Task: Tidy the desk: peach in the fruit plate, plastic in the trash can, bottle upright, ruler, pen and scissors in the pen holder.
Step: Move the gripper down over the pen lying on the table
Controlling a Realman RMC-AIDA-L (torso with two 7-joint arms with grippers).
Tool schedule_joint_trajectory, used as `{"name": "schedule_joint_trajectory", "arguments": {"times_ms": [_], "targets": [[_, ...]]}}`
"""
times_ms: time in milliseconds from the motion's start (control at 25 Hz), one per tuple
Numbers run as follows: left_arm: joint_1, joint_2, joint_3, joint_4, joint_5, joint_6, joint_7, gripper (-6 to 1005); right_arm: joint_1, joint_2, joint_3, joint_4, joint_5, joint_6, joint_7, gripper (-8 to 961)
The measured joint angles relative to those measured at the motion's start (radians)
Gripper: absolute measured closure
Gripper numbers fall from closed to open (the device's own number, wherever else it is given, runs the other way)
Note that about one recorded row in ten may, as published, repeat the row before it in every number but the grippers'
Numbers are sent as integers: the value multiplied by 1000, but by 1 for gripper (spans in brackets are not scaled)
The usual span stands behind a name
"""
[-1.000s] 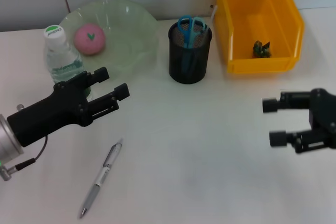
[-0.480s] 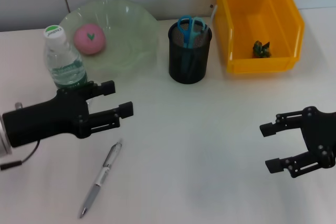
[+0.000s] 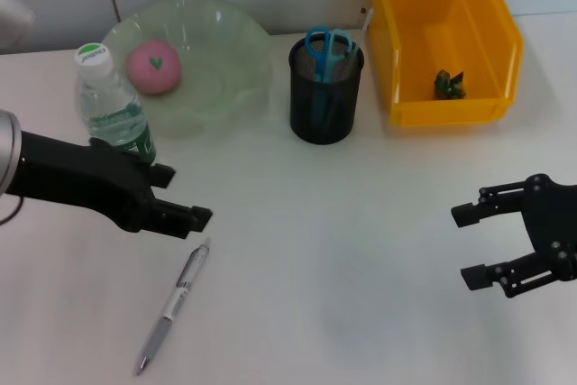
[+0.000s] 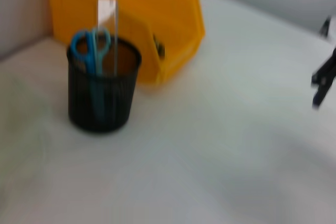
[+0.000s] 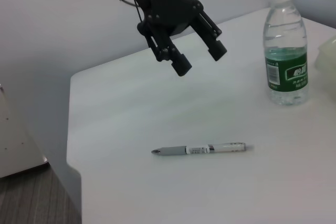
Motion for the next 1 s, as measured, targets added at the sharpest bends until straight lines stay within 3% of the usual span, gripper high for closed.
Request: {"name": "schedule_joint_trajectory", "arguments": {"times_ms": [40,80,160,440,480,1000], "targets": [[0,0,0,0,0,0,0,211,-1,0,3,-3,0,0,0,127],[-60,-26,-11,31,116,79,-79,211,-2,0,5,-4,0,0,0,127],[-150,-38,43,26,253,153,-214,211,-3,0,12,-4,0,0,-5,127],[-233,-40,172,-20,337,165,-347,211,-5,0,14,-5,-4,-1,-12,128],[-268,-43,204,-77,344,158,-382,211,-4,0,14,-5,-4,-1,-14,128],[-292,-46,240,-212,385,73,-391,211,45,-5,0,6,-57,34,-82,127]]}}
